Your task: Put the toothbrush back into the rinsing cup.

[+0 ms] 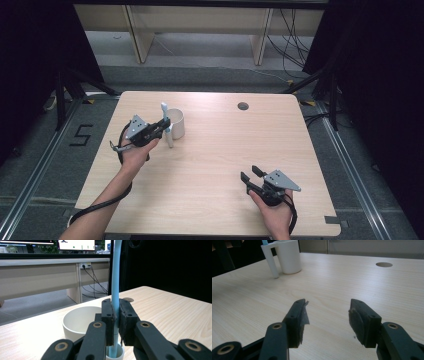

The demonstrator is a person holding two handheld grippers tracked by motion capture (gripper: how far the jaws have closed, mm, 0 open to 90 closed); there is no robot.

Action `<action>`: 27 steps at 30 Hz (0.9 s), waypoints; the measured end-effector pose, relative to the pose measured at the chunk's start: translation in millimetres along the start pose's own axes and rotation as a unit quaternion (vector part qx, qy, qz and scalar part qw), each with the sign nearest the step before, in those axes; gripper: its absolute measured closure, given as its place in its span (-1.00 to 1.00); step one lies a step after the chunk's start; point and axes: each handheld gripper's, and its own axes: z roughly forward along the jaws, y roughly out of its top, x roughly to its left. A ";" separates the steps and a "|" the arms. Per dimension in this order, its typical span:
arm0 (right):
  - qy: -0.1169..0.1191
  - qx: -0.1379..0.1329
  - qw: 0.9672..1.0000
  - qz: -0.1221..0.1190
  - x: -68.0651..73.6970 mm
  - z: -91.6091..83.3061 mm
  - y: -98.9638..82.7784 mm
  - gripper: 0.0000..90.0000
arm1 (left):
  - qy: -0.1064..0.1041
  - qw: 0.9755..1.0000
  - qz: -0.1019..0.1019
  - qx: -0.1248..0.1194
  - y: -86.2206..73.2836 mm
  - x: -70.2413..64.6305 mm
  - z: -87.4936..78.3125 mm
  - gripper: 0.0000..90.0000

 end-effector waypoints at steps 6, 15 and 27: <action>0.006 0.003 1.000 0.009 1.0 0.8 -0.8 0.07 | -0.001 1.000 -0.001 0.001 -2.4 0.1 0.7 0.84; 0.004 0.000 1.000 0.006 0.8 1.7 -1.1 0.07 | -0.002 1.000 -0.004 0.005 -4.7 -0.1 1.8 0.84; 0.008 0.005 1.000 0.004 0.7 1.4 -1.4 0.06 | 0.000 1.000 -0.011 0.013 -11.3 1.7 2.0 0.82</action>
